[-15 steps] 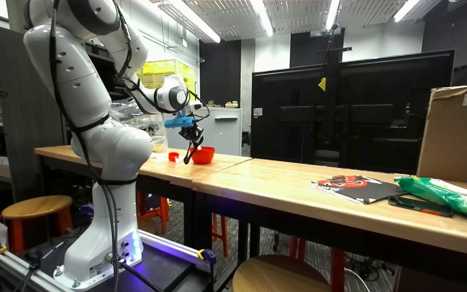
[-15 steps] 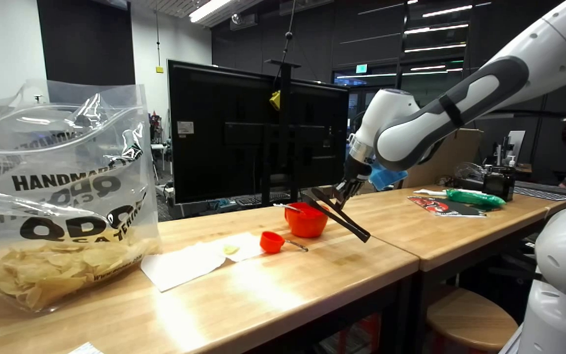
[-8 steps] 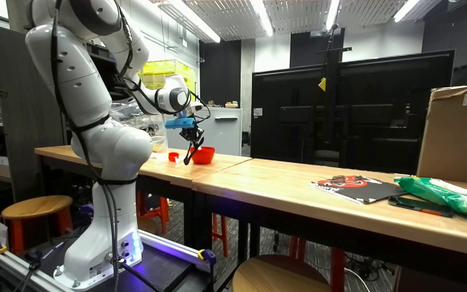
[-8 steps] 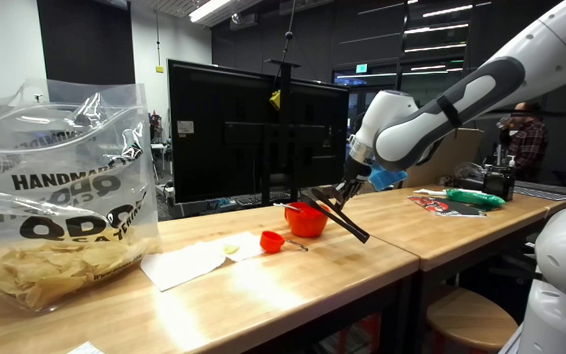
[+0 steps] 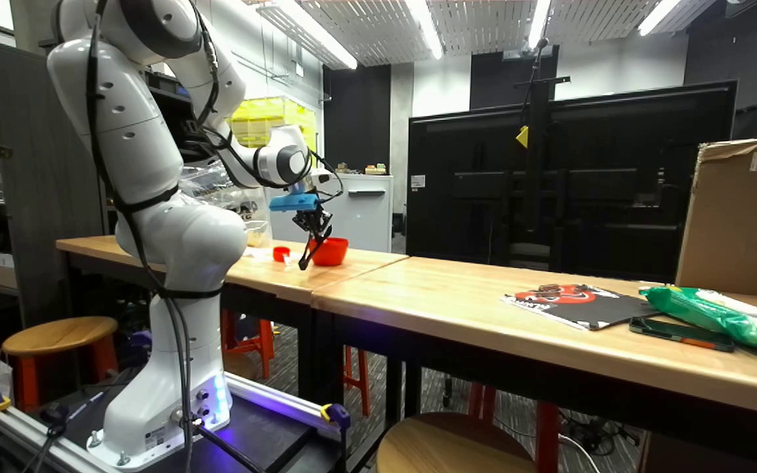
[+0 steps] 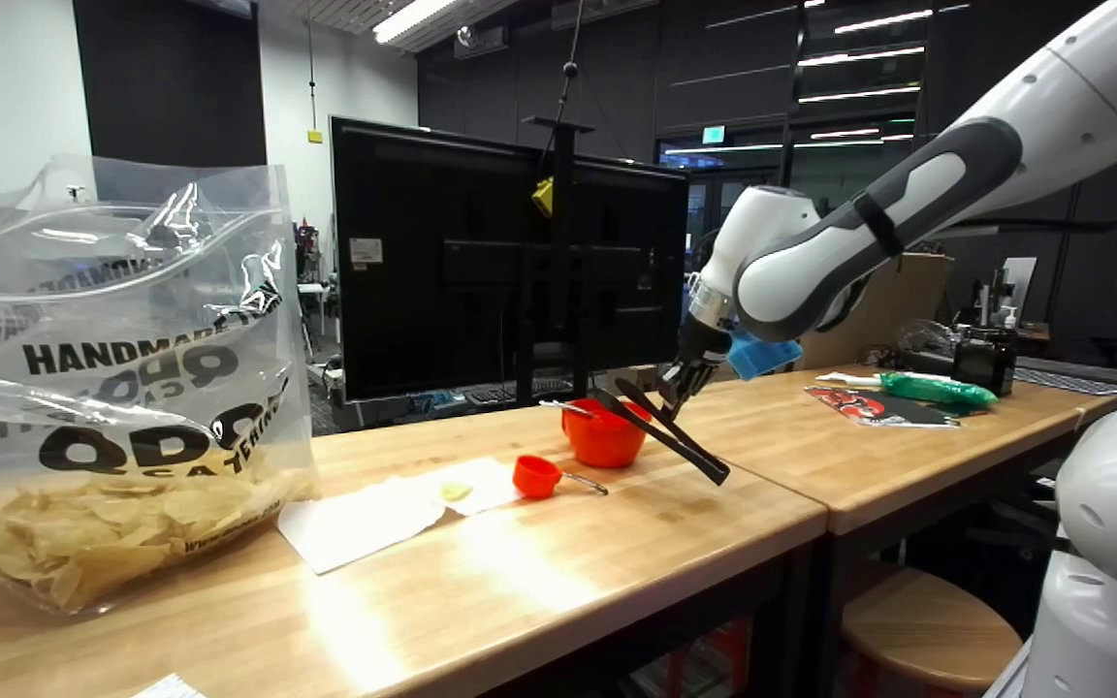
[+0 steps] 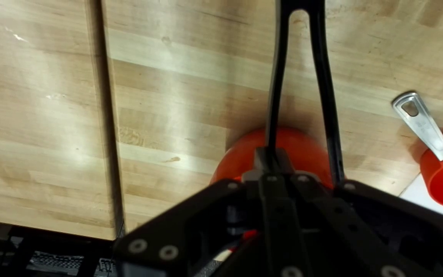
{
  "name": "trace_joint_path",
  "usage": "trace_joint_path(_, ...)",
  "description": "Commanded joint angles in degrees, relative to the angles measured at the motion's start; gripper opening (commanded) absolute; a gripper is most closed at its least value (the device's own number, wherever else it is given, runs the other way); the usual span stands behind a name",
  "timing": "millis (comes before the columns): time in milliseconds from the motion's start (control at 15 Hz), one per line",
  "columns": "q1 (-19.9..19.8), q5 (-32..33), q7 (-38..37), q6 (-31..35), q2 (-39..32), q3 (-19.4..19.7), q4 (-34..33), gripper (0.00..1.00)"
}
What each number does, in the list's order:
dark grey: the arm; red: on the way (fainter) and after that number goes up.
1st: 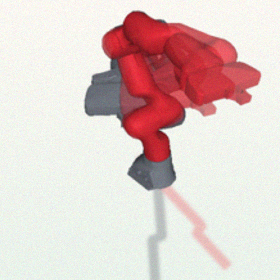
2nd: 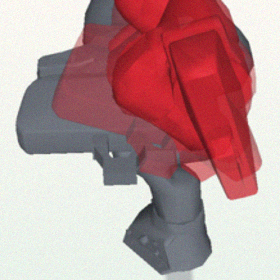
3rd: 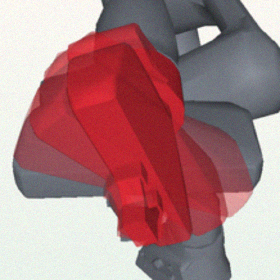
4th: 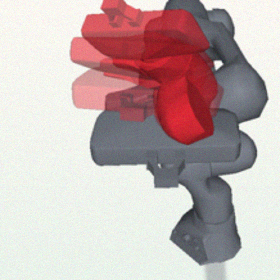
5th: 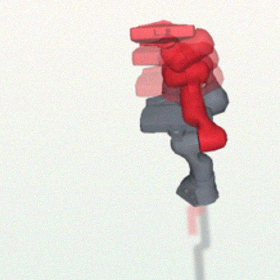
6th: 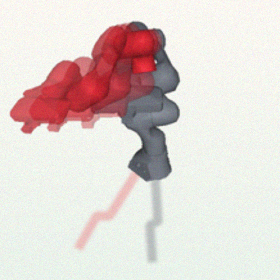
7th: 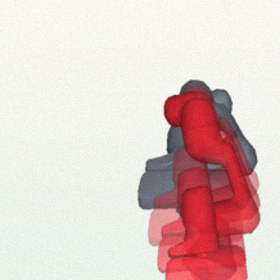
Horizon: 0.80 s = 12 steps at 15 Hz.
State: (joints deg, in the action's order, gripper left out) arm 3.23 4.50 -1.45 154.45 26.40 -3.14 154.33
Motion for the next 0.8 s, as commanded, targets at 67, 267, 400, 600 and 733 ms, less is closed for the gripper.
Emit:
trace_joint_path(67, 0.49, -1.49, 1.48, 2.09, -0.74, 0.81, -0.33, 0.37)
trace_joint_path(267, 0.45, -1.45, 1.48, 2.17, -0.58, 0.91, -0.27, 0.56)
trace_joint_path(400, 0.44, -1.45, 1.49, 2.26, -0.51, 0.97, -0.21, 0.7)
trace_joint_path(600, 0.4, -1.4, 1.42, 2.16, -0.36, 0.94, -0.17, 0.9)
trace_joint_path(733, 0.11, -1.1, 1.24, 1.83, -0.13, 0.8, -0.06, 0.99)
